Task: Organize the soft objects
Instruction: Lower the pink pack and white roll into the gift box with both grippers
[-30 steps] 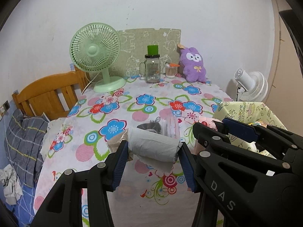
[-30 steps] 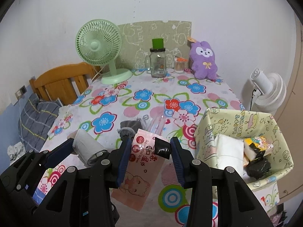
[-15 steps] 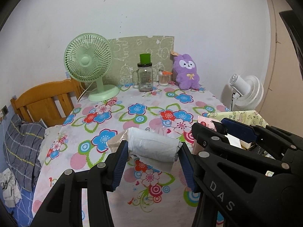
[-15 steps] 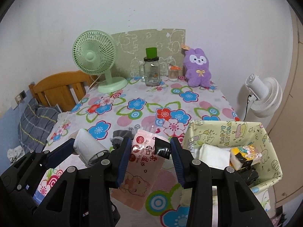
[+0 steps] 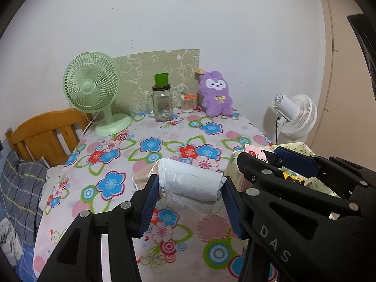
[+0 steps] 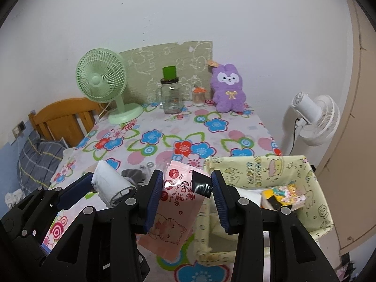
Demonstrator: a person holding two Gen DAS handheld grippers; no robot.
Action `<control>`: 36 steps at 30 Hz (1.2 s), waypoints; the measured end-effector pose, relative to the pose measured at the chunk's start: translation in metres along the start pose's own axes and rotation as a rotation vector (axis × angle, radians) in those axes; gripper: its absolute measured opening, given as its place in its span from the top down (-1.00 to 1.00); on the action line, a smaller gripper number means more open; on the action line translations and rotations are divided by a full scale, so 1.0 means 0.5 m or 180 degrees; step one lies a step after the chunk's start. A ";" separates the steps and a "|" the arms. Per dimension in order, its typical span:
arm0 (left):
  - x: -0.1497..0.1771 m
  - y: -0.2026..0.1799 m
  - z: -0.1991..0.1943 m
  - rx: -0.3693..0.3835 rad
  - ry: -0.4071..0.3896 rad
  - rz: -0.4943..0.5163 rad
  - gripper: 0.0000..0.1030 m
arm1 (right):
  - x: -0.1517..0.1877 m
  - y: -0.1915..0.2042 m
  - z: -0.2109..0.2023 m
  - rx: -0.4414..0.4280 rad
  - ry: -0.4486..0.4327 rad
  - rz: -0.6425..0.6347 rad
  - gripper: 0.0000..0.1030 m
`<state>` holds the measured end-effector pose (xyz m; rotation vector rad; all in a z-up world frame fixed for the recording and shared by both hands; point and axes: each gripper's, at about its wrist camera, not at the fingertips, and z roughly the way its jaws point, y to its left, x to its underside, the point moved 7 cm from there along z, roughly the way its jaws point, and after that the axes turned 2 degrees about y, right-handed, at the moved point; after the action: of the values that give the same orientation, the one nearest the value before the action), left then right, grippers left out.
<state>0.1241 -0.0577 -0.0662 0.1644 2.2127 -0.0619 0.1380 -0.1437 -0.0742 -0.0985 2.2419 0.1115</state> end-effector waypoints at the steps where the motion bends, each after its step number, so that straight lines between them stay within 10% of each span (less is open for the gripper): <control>1: -0.002 -0.005 0.002 0.0011 -0.0001 0.0007 -0.07 | 0.000 -0.006 -0.002 0.0012 -0.0006 0.0008 0.12; 36: -0.035 -0.197 0.067 0.0422 0.0010 0.0360 -0.07 | 0.003 -0.216 0.000 0.0414 -0.0046 0.0365 0.12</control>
<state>0.1474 -0.1602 -0.0738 0.3629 2.1986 -0.1460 0.1487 -0.2509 -0.0804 0.1010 2.2335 0.0279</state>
